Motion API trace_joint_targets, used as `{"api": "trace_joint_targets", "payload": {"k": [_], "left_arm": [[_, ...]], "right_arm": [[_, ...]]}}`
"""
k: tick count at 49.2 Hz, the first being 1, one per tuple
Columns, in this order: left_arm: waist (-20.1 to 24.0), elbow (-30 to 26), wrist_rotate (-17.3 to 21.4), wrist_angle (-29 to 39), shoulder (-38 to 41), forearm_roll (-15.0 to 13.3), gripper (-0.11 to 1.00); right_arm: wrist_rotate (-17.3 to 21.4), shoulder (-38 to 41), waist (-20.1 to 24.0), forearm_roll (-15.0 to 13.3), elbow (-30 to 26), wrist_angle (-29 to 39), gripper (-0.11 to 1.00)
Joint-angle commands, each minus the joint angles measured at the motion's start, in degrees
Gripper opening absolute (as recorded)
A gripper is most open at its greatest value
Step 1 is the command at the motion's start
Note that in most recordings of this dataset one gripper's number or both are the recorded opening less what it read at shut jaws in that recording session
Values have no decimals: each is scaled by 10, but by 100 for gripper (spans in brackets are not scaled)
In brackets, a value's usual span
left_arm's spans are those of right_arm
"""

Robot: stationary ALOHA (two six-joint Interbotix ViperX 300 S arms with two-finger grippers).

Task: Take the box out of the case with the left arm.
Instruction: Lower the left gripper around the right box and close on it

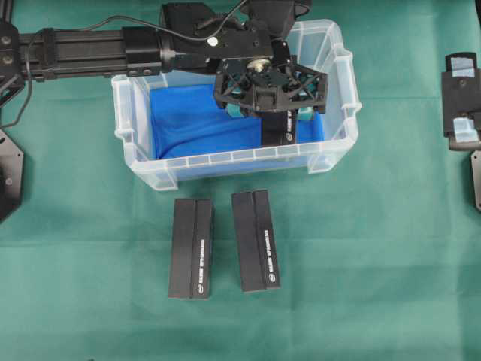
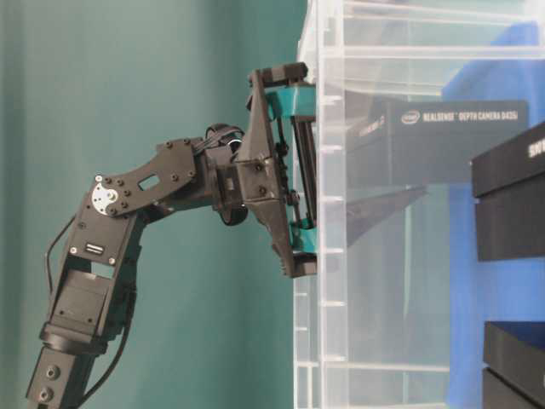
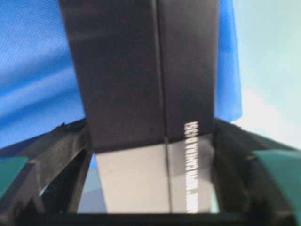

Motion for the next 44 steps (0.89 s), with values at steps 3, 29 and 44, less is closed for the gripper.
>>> {"api": "trace_joint_targets", "payload": {"k": [3,29,44], "left_arm": [[-2,-23,-6,-3,-23,-1,61],[-4,-42,-10,2,-26,0,61],[-8,-84,-13,46,-43,0,60]], "right_arm": [[0,-2,0,-1,-6,-2,0],[1,-1,0,-1,-6,-3,0],[0,-2,0,-1,-6,-3,0]]}}
